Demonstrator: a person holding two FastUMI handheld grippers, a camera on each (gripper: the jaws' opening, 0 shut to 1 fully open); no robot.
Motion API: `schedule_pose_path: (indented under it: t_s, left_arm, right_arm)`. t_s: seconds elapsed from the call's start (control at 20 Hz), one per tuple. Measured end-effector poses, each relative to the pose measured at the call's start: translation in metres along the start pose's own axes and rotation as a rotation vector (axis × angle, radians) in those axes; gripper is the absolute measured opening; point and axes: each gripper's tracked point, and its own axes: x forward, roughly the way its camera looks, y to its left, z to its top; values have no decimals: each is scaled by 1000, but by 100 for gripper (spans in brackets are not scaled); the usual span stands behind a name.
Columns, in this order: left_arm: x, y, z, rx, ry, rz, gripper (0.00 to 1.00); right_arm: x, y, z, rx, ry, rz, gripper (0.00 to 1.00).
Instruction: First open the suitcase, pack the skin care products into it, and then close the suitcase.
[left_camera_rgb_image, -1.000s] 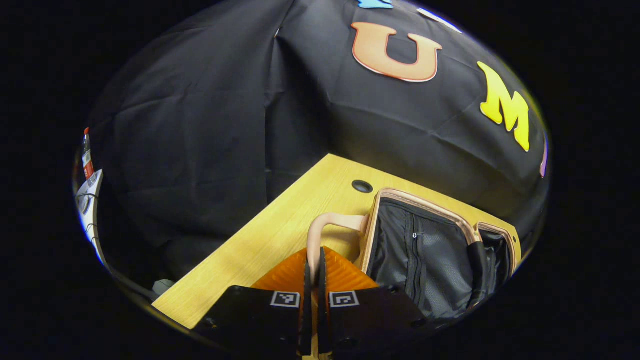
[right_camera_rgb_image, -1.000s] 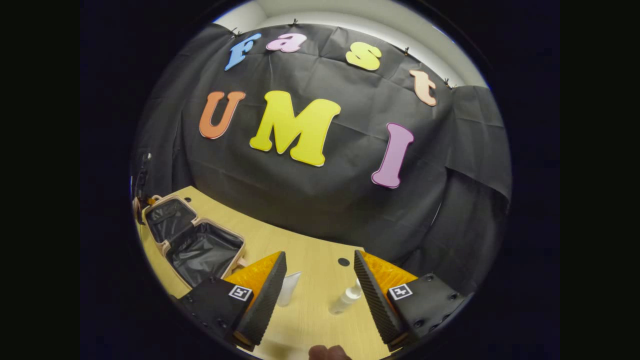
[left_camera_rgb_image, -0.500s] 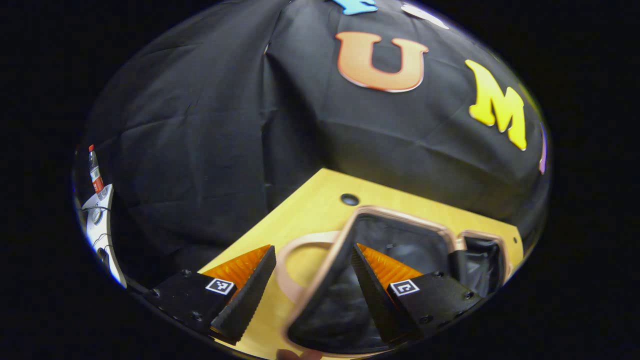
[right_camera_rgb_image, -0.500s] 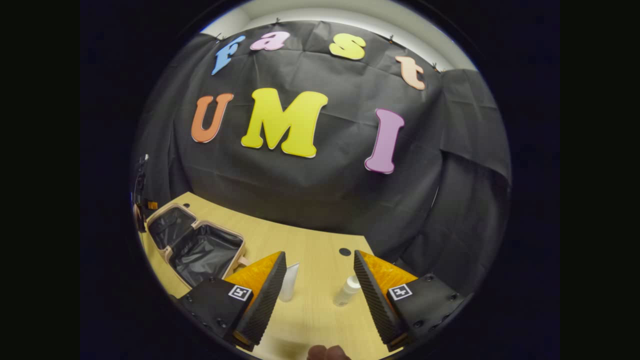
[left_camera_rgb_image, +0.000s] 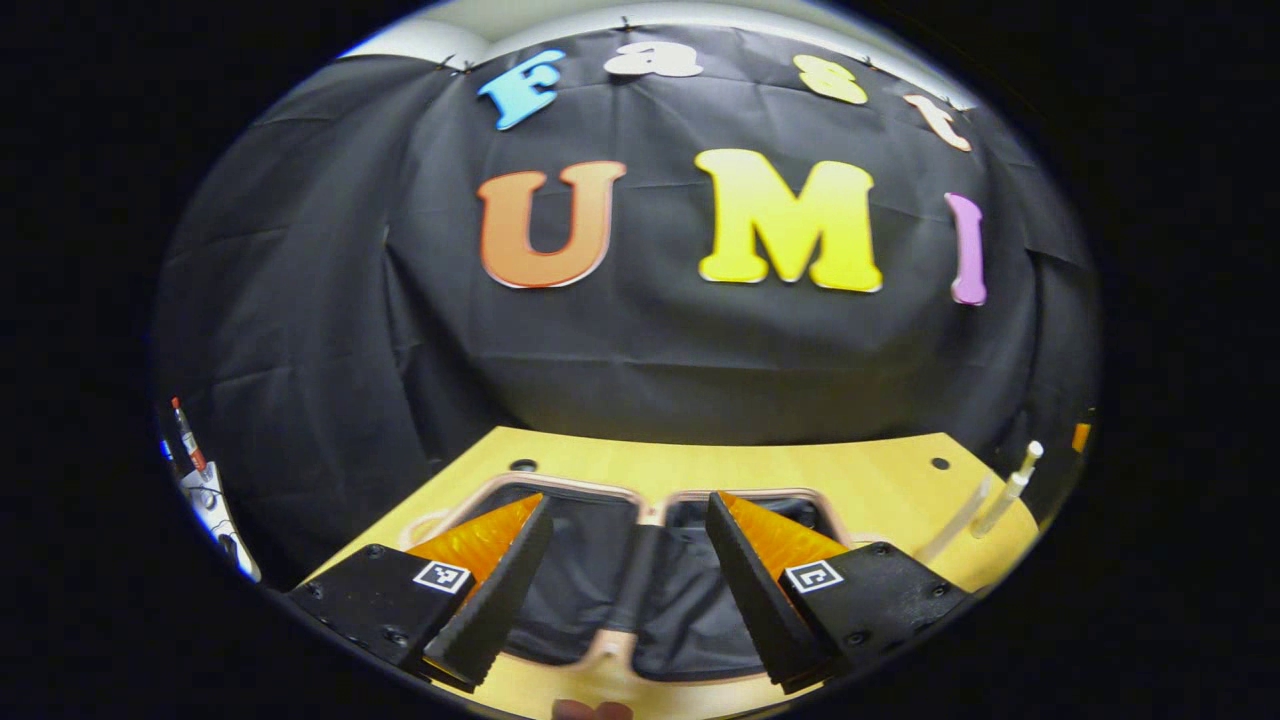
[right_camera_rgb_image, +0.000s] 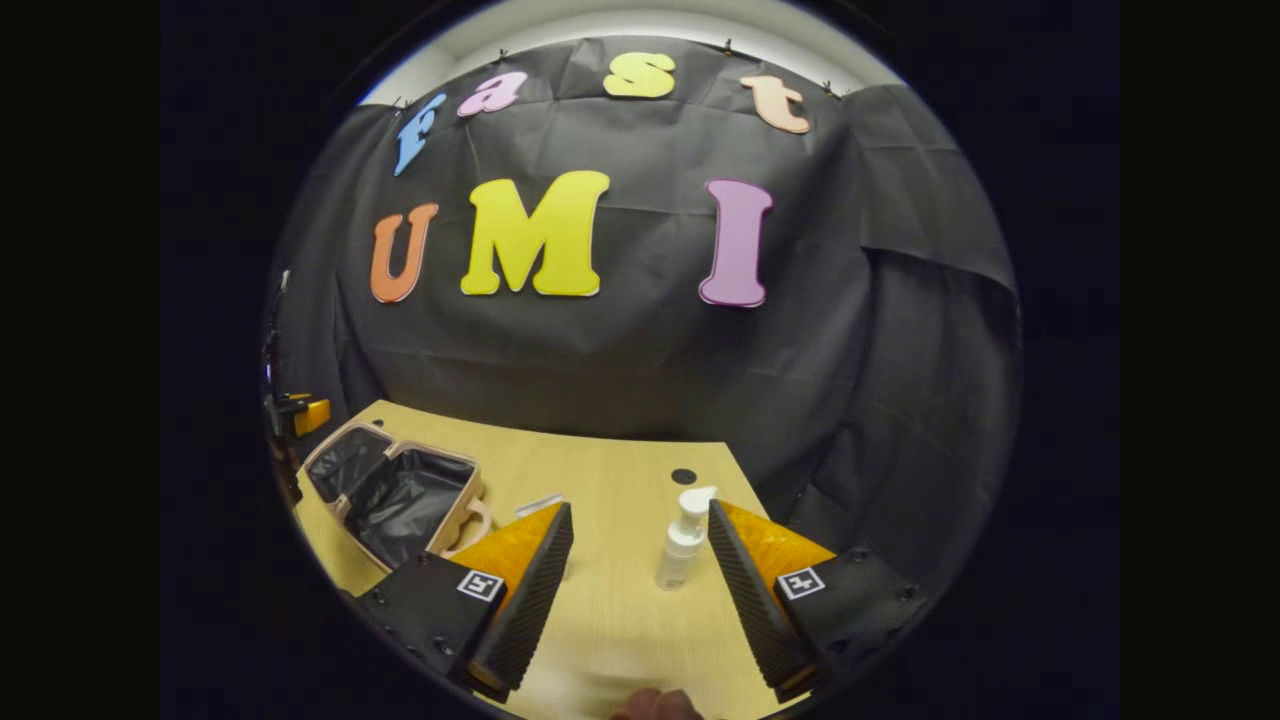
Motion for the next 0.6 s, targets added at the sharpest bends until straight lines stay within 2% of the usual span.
schedule_pose_path:
  t_s: [0.15, 0.2, 0.25, 0.4, 0.6]
  left_arm:
    - [-13, -88, -18, 0, 34, -99, 98]
    - [-19, -117, -26, -5, 51, -143, 89]
    - [-24, -143, -33, -6, 61, -186, 98]
    - [-28, -208, -50, 24, 88, -297, 98]
    - [-26, -266, -82, 86, 119, -423, 98]
  right_arm:
    - [2, -29, -11, 8, 9, -3, 80]
    - [3, -39, -15, 6, 17, -4, 81]
    - [2, -49, -21, 4, 30, -4, 81]
    - [-1, -75, -30, -18, 48, -2, 81]
    - [-5, -103, -43, -30, 82, -25, 80]
